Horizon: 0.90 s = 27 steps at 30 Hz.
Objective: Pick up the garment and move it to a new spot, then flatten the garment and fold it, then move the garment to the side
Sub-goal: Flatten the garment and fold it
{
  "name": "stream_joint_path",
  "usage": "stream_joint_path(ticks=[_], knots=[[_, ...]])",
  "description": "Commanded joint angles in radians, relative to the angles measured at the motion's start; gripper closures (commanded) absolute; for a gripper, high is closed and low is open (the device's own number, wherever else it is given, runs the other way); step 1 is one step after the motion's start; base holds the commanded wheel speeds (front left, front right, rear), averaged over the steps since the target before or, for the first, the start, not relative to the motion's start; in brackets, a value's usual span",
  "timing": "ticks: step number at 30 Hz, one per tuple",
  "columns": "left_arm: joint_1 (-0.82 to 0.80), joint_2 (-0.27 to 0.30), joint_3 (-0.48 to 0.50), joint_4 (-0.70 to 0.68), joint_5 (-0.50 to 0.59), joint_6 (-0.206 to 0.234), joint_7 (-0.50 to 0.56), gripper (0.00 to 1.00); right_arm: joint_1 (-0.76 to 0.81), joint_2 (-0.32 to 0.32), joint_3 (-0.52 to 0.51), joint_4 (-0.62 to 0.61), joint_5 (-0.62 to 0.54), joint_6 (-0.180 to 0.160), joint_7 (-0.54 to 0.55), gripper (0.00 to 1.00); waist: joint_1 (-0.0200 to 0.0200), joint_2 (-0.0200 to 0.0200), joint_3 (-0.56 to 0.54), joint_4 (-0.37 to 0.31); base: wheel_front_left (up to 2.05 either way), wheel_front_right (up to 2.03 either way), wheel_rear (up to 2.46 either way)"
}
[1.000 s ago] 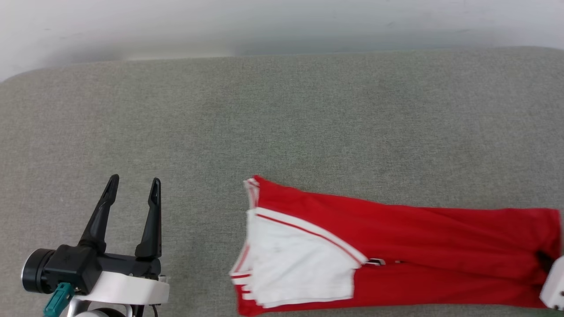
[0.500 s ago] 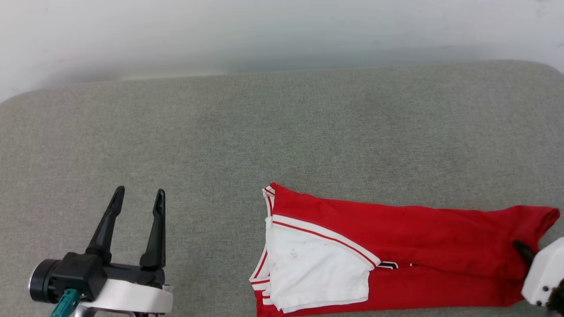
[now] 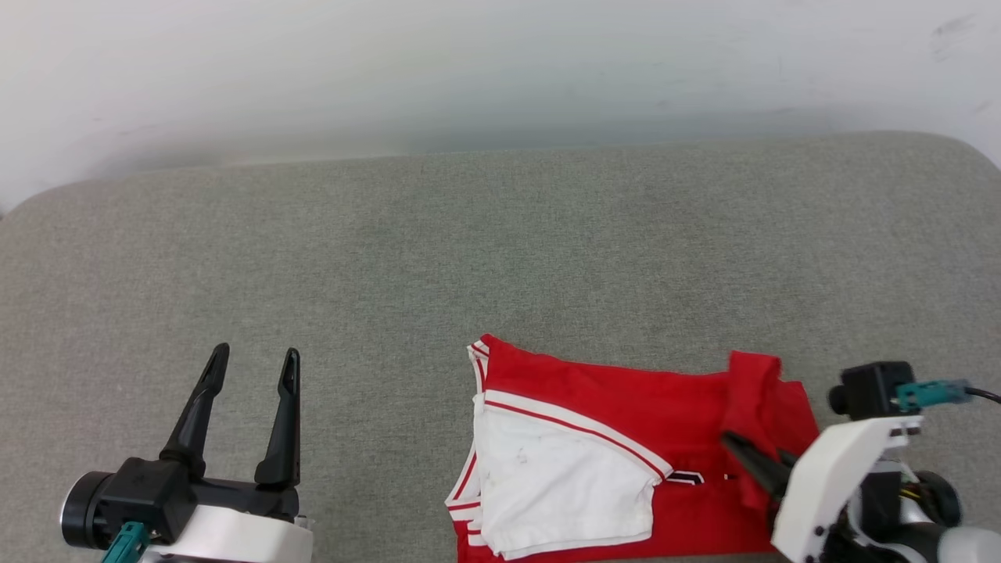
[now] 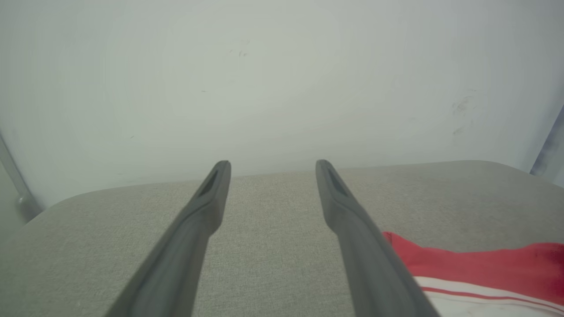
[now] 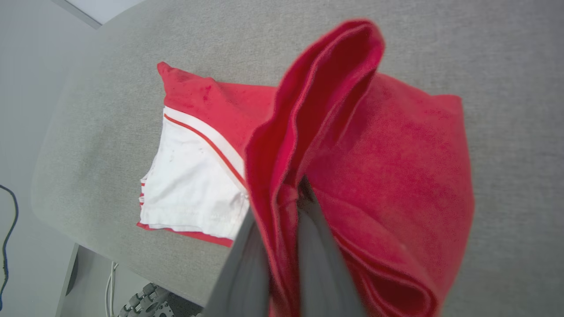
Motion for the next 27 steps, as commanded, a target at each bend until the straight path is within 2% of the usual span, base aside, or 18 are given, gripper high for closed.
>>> stream_joint_path(ticks=[1, 5, 12, 23, 24, 25, 26, 27], knots=[[0.004, 0.002, 0.000, -0.003, -0.003, -0.001, -0.002, 0.00, -0.013, 0.014, 0.007, -0.007, 0.012, 0.000, 0.001, 1.00, 0.0000, -0.0001, 0.002, 0.002, 0.00, 0.00, 0.00], [-0.003, 0.003, -0.006, 0.000, -0.005, -0.001, -0.002, 0.00, -0.058, 0.056, 0.084, 0.017, 0.038, 0.000, -0.003, 1.00, 0.0000, -0.0001, 0.007, 0.016, 0.00, 0.00, 0.00], [-0.010, 0.005, -0.009, 0.006, -0.007, -0.001, -0.002, 0.00, -0.120, 0.059, 0.226, 0.127, 0.142, 0.000, -0.081, 1.00, 0.0000, -0.0001, 0.006, 0.039, 0.00, 0.00, 0.00], [-0.008, 0.009, -0.013, 0.015, -0.007, -0.001, -0.002, 0.00, -0.220, 0.060, 0.382, 0.350, 0.203, 0.000, -0.216, 1.00, 0.0000, -0.0001, 0.001, 0.072, 0.00, 0.00, 0.00], [-0.008, 0.009, -0.011, 0.015, -0.008, -0.001, -0.002, 0.00, -0.228, 0.060, 0.397, 0.361, 0.201, 0.000, -0.226, 0.90, 0.0000, -0.0001, 0.001, 0.074, 0.00, 0.00, 0.00], [-0.007, 0.009, -0.010, 0.016, -0.009, -0.001, -0.002, 0.00, -0.236, 0.060, 0.408, 0.371, 0.194, 0.000, -0.237, 0.52, 0.0000, -0.0001, 0.002, 0.075, 0.00, 0.00, 0.00], [-0.006, 0.010, -0.009, 0.017, -0.010, -0.001, -0.002, 0.00, -0.240, 0.060, 0.425, 0.379, 0.191, 0.000, -0.240, 0.00, 0.0000, -0.0001, 0.001, 0.075, 0.00, 0.00, 0.00], [-0.006, 0.010, -0.008, 0.017, -0.010, -0.001, -0.002, 0.00, -0.247, 0.061, 0.444, 0.377, 0.193, 0.000, -0.248, 0.00, 0.0000, -0.0001, 0.001, 0.075, 0.00, 0.00, 0.00]])
